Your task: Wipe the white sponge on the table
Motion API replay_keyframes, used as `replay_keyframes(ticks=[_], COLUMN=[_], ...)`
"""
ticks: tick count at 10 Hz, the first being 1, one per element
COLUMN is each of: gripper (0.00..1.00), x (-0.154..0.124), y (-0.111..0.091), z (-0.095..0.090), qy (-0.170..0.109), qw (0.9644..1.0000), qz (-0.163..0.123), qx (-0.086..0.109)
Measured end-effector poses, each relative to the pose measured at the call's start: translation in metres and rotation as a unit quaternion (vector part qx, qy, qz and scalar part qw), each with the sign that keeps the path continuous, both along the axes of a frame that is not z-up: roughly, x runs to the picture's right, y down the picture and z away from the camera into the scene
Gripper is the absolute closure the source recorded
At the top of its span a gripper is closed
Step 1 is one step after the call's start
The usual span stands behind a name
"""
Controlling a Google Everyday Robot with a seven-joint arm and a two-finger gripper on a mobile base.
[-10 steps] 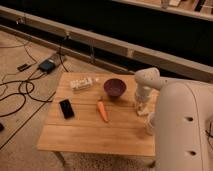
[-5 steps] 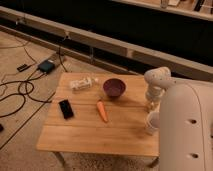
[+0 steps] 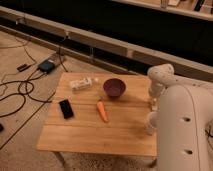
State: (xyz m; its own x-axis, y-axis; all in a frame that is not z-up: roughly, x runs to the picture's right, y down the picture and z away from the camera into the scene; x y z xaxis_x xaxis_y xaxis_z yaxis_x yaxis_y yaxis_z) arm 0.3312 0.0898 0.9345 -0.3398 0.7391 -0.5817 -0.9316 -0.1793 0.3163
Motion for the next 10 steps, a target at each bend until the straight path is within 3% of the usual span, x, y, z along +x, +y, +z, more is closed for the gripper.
replay_keyframes(ticks=[6, 10], gripper=[1.0, 1.0], x=[-0.036, -0.083], y=[-0.022, -0.023], z=[0.04, 0.045], qy=[-0.03, -0.069], qw=[0.9994, 0.9972], qz=[-0.017, -0.03], qx=[0.009, 0.005])
